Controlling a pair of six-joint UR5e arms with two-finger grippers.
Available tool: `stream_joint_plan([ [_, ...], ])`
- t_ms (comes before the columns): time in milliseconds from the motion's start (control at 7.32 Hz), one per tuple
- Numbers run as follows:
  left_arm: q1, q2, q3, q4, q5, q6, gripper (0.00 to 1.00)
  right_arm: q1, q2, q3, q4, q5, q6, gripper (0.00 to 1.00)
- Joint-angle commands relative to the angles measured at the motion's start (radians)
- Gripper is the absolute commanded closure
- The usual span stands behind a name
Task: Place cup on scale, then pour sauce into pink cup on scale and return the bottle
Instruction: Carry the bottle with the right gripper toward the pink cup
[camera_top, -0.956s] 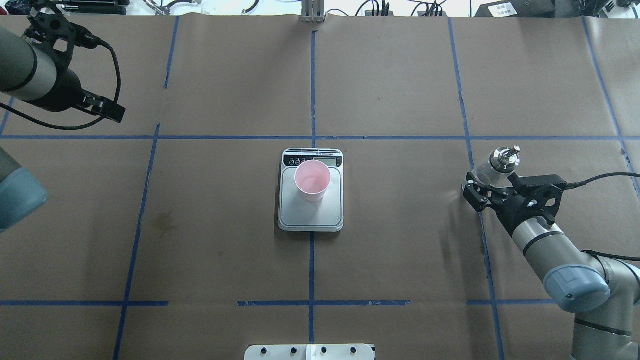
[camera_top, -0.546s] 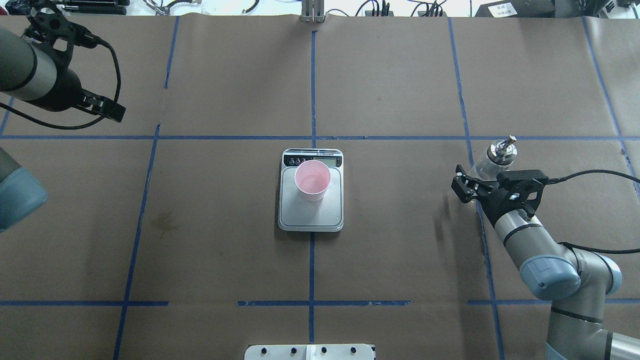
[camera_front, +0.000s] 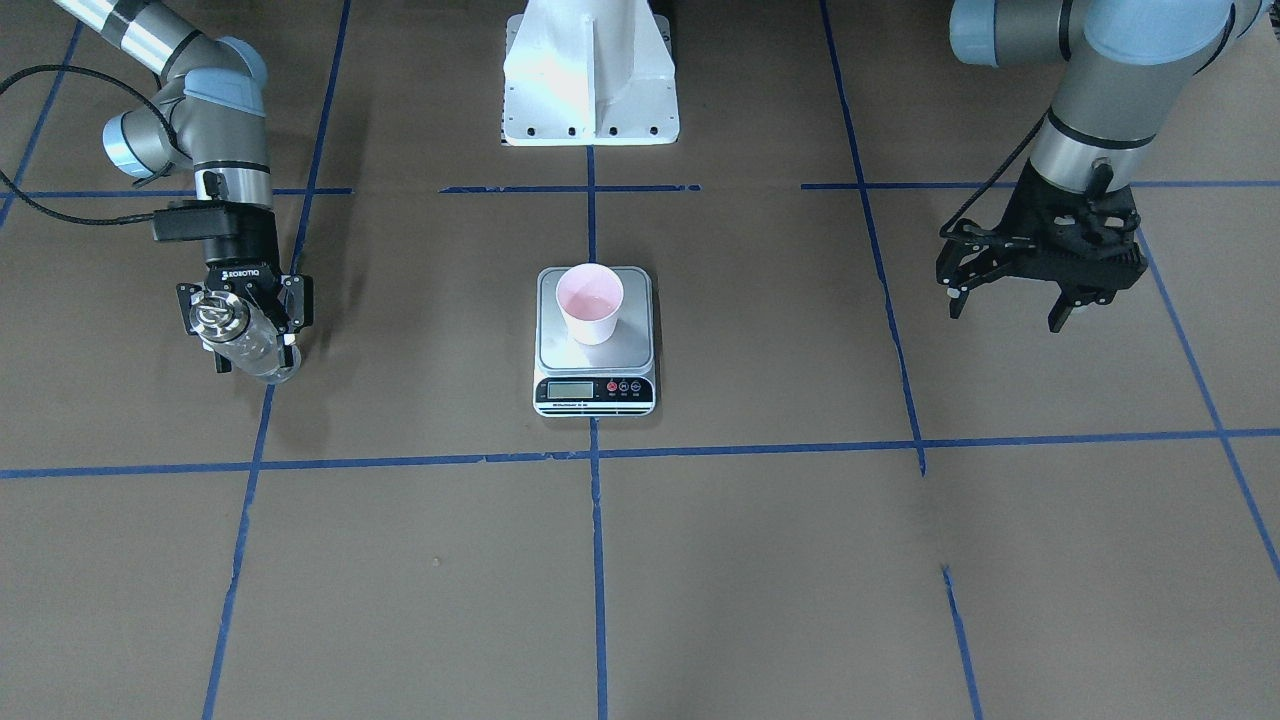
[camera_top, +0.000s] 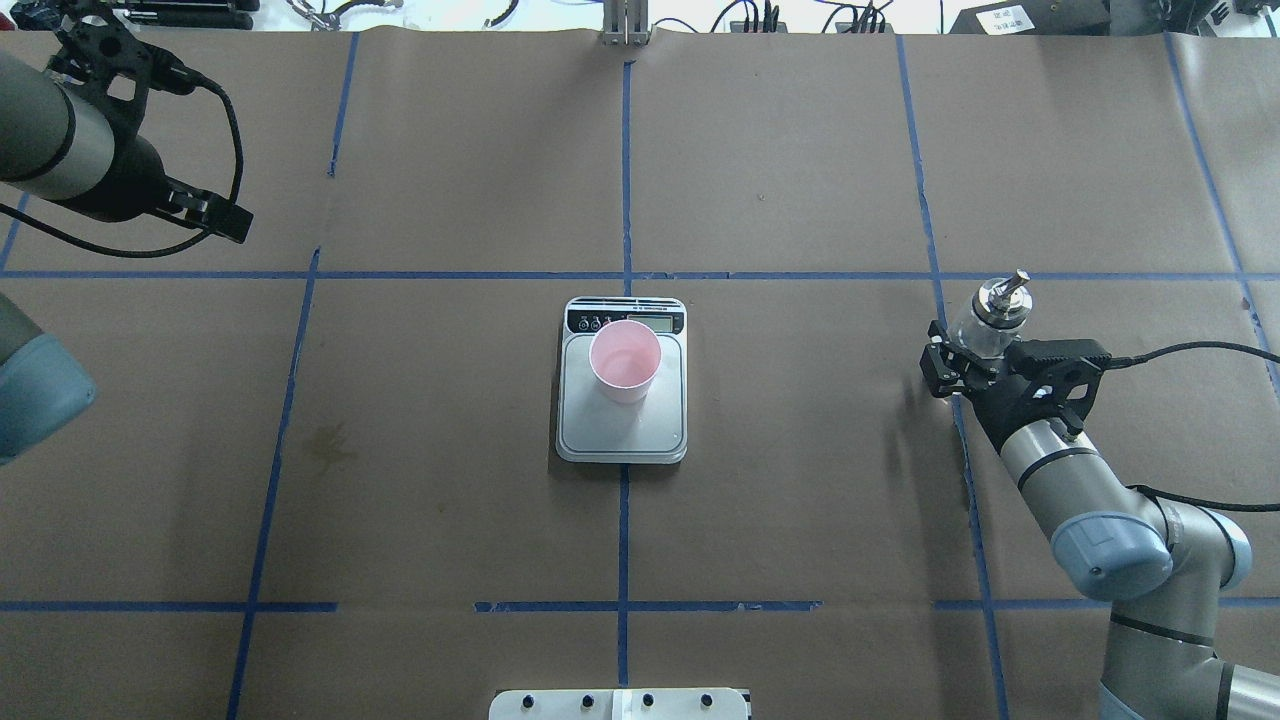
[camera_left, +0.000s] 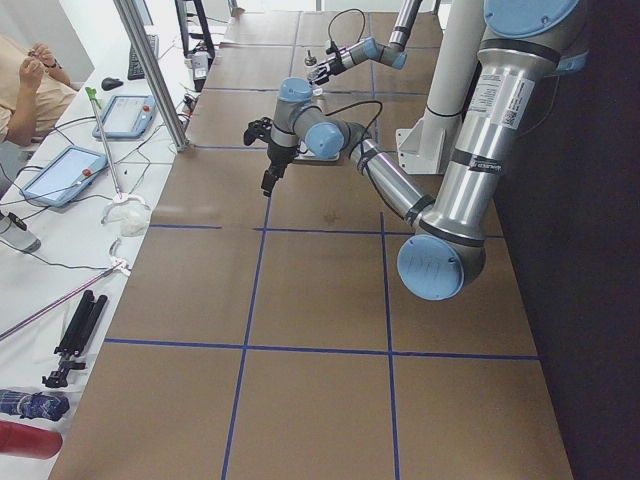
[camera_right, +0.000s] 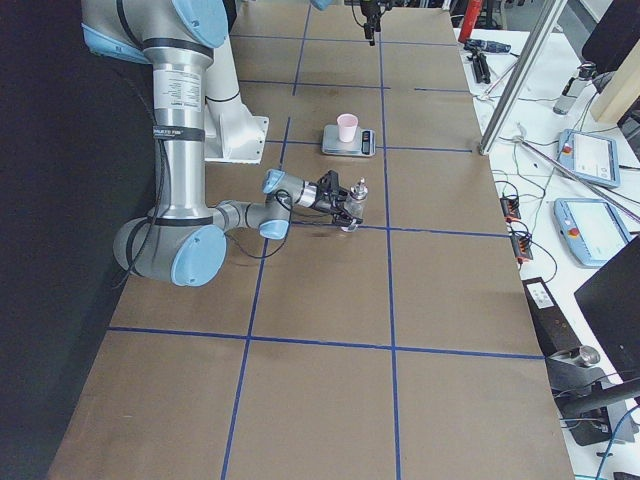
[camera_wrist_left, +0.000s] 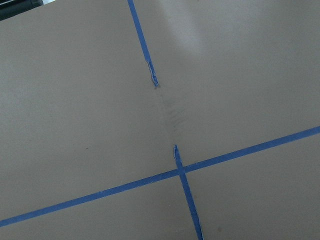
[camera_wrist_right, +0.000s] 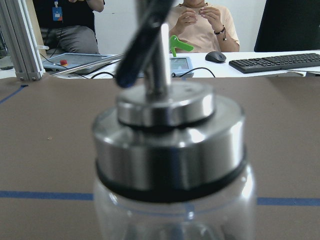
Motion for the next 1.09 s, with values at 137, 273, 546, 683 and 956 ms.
stream_joint_plan([
  [137,0.001,-0.006,0.000,0.001,-0.001,-0.003,0.01,-0.001,-0.018,0.045,0.033,-0.094,-0.017,1.00],
  [273,0.001,-0.008,0.000,0.001,-0.001,-0.003,0.01,-0.001,-0.019,0.068,0.029,-0.123,-0.025,1.00],
  [546,0.001,-0.006,0.000,0.001,-0.001,-0.003,0.01,-0.005,-0.003,0.077,-0.008,-0.138,-0.183,1.00],
  [683,0.001,-0.006,0.000,0.003,-0.001,-0.003,0.01,-0.008,0.008,0.105,-0.111,-0.137,-0.219,1.00],
  [956,0.001,-0.006,0.000,0.003,-0.003,-0.003,0.01,-0.014,0.191,0.219,-0.567,-0.125,-0.248,1.00],
])
